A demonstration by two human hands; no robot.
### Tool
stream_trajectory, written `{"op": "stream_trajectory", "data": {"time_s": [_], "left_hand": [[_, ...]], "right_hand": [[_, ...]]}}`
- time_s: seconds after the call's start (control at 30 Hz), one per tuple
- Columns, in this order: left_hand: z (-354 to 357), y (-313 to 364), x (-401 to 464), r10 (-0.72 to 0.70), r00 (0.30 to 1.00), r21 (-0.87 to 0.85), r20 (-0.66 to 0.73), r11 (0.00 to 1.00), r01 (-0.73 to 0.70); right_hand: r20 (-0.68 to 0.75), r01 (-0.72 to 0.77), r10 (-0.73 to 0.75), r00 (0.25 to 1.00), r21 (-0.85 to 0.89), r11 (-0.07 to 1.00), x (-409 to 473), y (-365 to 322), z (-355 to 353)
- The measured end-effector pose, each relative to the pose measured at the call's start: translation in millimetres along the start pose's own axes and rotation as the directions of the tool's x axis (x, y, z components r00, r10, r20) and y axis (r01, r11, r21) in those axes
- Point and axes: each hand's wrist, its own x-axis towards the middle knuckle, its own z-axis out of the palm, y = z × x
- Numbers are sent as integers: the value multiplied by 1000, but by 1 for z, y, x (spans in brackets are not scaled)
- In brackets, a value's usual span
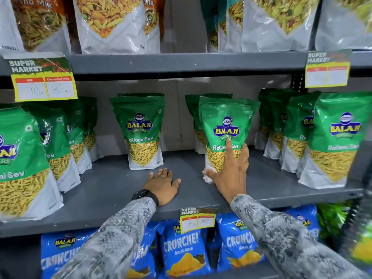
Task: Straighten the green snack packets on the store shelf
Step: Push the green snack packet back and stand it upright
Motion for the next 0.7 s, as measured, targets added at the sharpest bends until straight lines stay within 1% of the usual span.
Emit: {"op": "stream_trajectory", "data": {"time_s": [0.1,0.3,0.37,0.63,0.7], "left_hand": [[-2,-5,3,-4,1000,6,-17,1000,4],[-4,-17,9,-34,999,15,-7,999,35],[-5,19,-4,35,999,20,-1,999,-35],[-1,4,-5,-6,1000,34,-8,999,6],[1,2,-4,-8,1000,25,-11,1000,8]], "right_hand": [[-3,18,-18,1000,24,1000,-10,-3,-9],[3,21,-21,1000,8,1000,-30,-9,-21],[-57,-16,15,998,-17,1000,-47,8,-62],[-26,11,-11,1000,9,1000,-60,4,-59],[-47,24,-24,999,9,1000,-61,3,-57]]}}
